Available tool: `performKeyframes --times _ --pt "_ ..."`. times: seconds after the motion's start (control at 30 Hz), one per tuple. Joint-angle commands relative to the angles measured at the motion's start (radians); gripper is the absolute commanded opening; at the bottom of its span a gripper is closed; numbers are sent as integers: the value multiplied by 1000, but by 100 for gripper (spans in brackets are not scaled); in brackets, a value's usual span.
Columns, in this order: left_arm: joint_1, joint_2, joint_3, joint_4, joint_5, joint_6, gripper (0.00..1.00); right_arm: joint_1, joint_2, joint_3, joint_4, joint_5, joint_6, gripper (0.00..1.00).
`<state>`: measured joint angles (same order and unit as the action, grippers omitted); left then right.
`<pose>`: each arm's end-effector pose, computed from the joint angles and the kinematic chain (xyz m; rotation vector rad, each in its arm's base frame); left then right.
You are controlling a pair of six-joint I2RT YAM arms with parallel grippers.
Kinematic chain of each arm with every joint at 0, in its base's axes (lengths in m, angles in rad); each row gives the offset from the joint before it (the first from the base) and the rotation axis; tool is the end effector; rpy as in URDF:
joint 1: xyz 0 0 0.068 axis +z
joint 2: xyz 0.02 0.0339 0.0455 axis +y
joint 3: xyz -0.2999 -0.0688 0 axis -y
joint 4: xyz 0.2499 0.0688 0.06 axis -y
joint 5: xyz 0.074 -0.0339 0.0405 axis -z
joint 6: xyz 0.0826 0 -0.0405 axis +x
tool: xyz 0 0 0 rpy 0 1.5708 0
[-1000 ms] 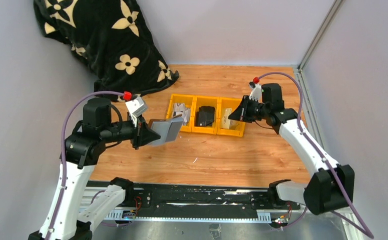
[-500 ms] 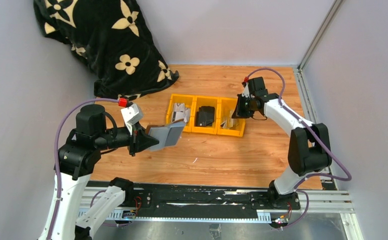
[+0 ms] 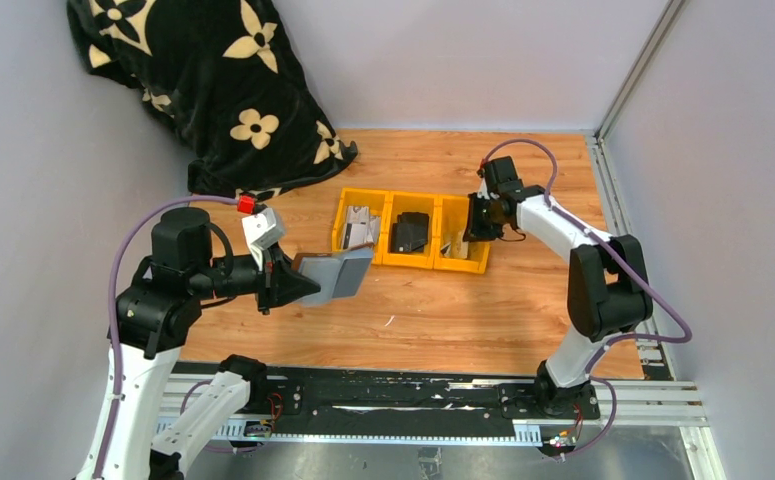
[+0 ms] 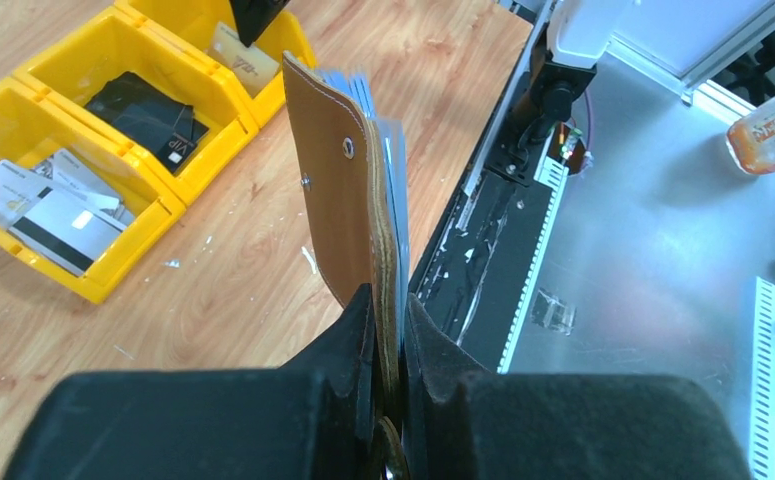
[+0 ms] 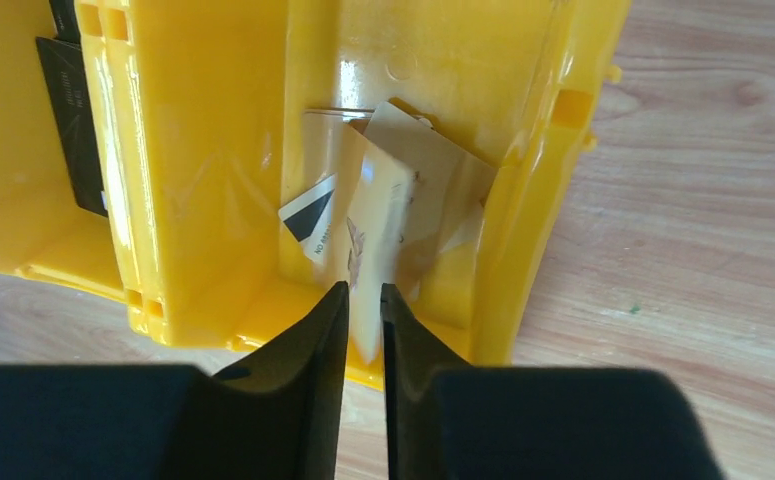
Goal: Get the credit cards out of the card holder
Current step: Place the credit card in the storage box.
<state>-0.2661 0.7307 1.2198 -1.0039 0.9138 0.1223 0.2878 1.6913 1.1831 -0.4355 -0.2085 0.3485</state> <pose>0.0768 -0.0887 0.4228 0.9201 1.7961 -1.0324 0.3733 0.1283 0.2167 -0.0091 2.5636 0.5145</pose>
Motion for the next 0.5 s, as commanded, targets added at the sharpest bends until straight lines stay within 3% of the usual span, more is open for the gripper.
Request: performKeyframes --times 0.0,0.13,0.27,0.33,0.37,0.47 --pt "-6 5 46 19 62 -13 0 48 -60 49 -65 128 -19 24" --pt "-5 14 67 18 87 -18 0 96 -156 88 -93 139 -26 27" --pt "-5 19 102 18 118 -18 0 148 -297 91 -47 49 -19 35" --pt "-5 25 127 18 147 -16 0 163 -383 51 52 -112 -1 39" --pt "-5 27 142 18 159 -12 0 169 -429 9 144 -296 12 42" --pt "-5 35 180 18 192 -5 0 219 -586 -157 490 -573 85 64"
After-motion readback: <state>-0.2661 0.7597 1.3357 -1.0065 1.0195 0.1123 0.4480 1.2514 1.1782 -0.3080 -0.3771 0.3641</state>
